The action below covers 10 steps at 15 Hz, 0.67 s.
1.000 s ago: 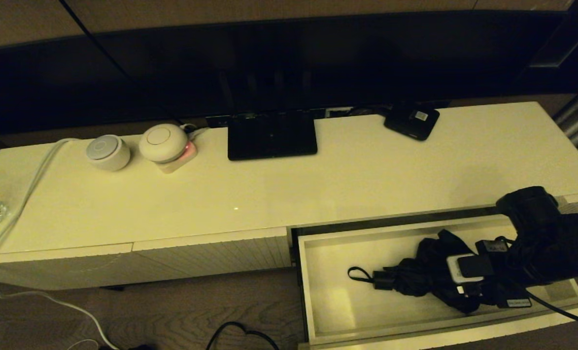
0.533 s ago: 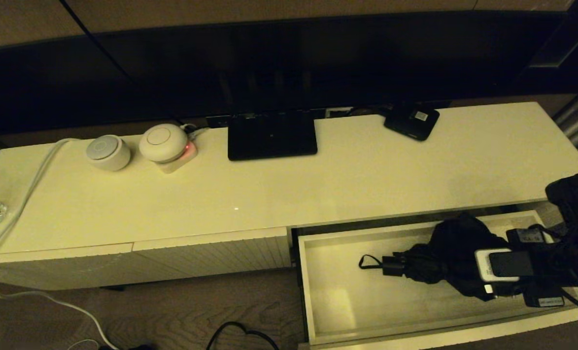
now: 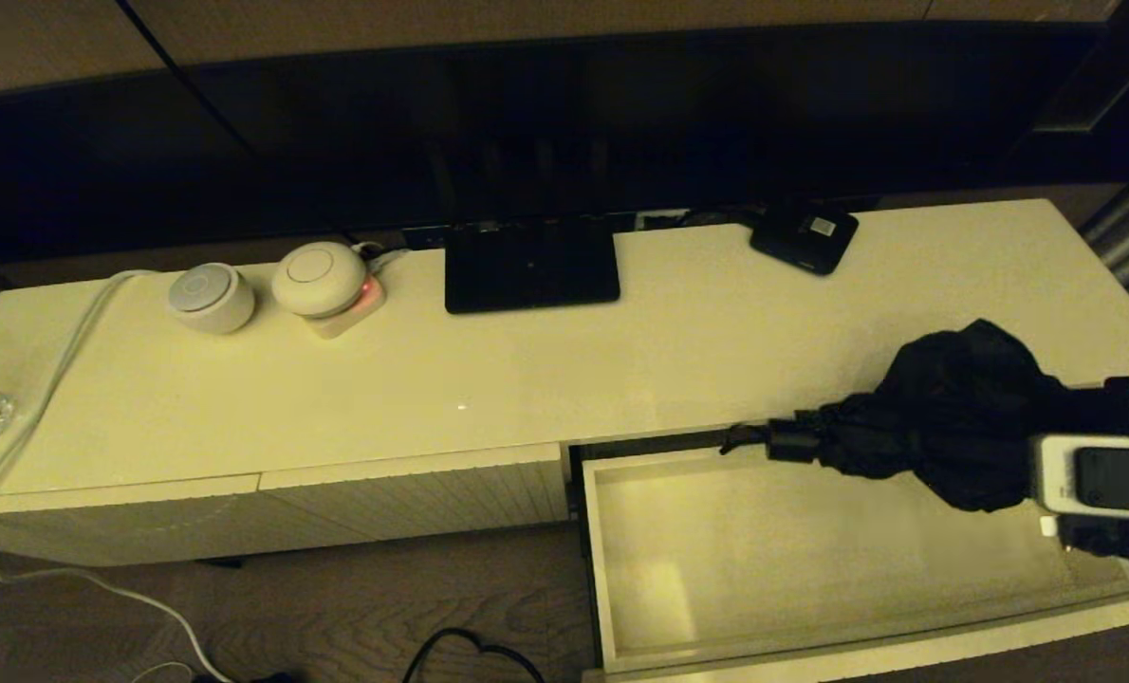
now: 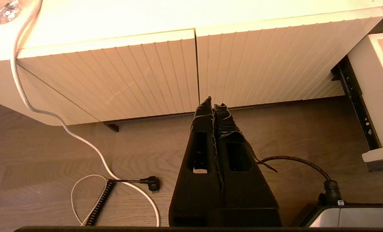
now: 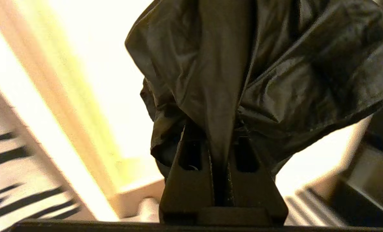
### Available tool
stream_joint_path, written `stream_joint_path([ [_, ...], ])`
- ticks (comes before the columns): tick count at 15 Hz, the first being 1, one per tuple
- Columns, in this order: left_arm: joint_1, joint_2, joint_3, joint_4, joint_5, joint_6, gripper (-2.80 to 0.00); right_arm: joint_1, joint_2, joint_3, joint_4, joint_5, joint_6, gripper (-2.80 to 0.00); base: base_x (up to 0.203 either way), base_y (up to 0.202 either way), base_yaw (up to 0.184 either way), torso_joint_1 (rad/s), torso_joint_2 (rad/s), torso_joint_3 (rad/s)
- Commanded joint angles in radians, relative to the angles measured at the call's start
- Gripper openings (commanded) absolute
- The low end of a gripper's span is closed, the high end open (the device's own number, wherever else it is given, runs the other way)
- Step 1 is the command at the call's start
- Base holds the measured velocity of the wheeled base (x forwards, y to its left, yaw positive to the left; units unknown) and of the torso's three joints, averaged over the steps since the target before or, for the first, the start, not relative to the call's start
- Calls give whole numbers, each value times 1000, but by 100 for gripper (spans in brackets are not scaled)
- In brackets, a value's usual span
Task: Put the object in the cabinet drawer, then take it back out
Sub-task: Take the umbrella out of the drawer and put it on the table
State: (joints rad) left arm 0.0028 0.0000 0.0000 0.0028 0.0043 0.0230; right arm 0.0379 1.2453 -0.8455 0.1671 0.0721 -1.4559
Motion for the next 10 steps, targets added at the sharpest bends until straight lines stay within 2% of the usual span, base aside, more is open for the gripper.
stream_joint_path([
  [1, 0, 0, 3, 0, 0, 0, -280, -1, -33, -71, -4, 0, -8, -280, 0, 0, 0, 0, 0, 0],
  [5, 0, 0, 3, 0, 0, 0, -280, -6, 70, -165, -65, -3, -9, -280, 0, 0, 0, 0, 0, 0],
  [10, 0, 0, 3, 0, 0, 0, -280, -10, 241, -192, -259, -7, -20, -280, 0, 0, 0, 0, 0, 0],
])
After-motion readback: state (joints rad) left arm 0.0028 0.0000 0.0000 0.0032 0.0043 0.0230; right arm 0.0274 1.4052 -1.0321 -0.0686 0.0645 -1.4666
